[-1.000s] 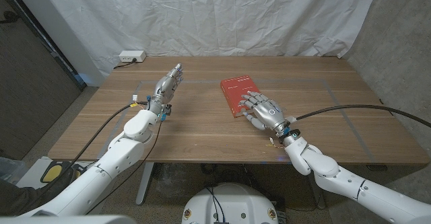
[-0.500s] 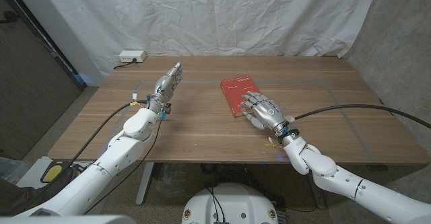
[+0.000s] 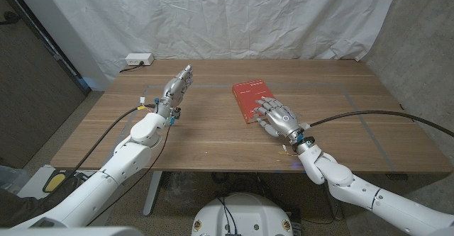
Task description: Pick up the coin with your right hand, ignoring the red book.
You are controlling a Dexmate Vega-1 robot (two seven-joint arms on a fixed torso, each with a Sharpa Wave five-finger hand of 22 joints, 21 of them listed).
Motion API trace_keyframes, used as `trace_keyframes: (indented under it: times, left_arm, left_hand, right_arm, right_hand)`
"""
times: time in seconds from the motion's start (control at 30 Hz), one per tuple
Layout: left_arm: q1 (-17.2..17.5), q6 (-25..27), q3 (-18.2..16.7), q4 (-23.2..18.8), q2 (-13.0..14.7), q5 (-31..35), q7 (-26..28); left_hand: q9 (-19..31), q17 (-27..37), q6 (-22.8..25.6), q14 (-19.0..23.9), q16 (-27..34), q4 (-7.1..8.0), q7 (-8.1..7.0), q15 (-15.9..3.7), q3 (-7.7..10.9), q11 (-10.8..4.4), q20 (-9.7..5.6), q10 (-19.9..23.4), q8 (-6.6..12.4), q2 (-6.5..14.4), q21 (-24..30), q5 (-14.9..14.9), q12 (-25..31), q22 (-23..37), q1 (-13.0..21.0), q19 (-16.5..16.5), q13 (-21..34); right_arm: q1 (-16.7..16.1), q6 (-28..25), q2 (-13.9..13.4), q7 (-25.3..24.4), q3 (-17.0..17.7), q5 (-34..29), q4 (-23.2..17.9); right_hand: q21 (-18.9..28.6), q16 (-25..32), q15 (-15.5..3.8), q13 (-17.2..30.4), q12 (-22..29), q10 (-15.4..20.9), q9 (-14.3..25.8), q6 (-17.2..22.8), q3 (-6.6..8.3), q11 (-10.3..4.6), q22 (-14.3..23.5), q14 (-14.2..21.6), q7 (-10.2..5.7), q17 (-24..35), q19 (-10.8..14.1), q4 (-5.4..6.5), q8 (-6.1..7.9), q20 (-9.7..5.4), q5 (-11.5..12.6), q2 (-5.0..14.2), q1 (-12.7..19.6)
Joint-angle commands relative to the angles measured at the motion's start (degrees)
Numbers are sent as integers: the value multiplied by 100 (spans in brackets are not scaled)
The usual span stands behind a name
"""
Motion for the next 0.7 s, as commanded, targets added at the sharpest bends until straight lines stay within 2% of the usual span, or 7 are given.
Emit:
trace_keyframes:
  times: [0.03,0.43,0.7]
  left_arm:
    - [-14,31,22,-30,11,14,0]
    - [58,25,-9,-95,34,-4,28]
    - [96,15,-11,-153,45,41,76]
  left_hand:
    - [33,6,24,34,3,9,-7,1,-12,-9,-117,0,6,54,14,-1,3,28,-6,-9,15]
    - [34,7,28,31,2,8,-5,5,-19,-43,-114,2,8,58,15,-4,4,29,-4,-13,15]
    - [34,7,30,33,2,8,-6,5,-24,-3,-109,9,9,61,13,-6,7,30,-4,-20,15]
  right_arm:
    - [36,-56,49,-46,-64,42,91]
    - [88,-45,52,-23,-132,25,121]
    - [89,-43,57,-56,-142,49,140]
  right_hand:
    - [-16,12,-106,38,27,-45,65,-53,-30,-8,31,-32,5,29,-40,-1,59,-168,-21,-7,43]
    - [-32,3,-75,85,25,-121,211,-58,-47,7,39,-89,-7,53,-108,8,203,-154,-23,-10,40]
    - [-32,-1,-73,111,34,-139,293,-36,-47,11,43,-112,-11,62,-124,6,296,-149,-23,-1,54]
